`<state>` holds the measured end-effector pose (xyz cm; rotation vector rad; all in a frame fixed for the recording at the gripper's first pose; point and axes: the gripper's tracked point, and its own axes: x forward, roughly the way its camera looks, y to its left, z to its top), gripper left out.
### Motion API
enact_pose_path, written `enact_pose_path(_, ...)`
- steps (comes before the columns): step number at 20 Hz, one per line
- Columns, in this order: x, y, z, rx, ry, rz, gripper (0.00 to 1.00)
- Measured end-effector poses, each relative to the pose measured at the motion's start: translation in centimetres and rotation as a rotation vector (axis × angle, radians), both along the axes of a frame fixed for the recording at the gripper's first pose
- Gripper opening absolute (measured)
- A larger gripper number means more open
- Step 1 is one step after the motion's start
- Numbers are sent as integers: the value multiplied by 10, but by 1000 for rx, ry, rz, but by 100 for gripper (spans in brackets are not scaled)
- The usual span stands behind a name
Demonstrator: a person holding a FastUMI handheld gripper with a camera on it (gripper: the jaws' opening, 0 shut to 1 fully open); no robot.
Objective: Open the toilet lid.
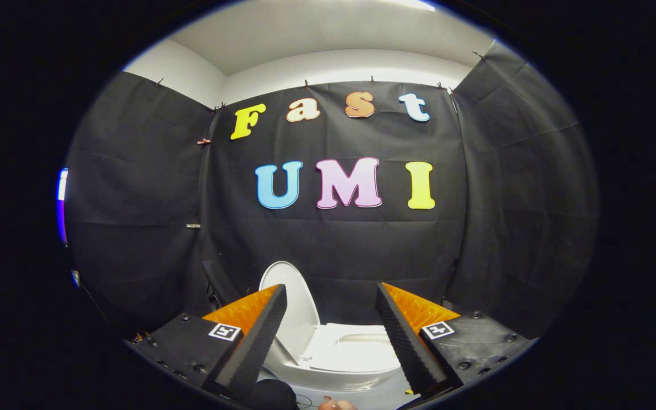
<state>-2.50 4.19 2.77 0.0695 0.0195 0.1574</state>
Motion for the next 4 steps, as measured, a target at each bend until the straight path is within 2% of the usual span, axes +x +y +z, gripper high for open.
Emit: enact_pose_path(4,-1,0,1,-2,-5,-1,99)
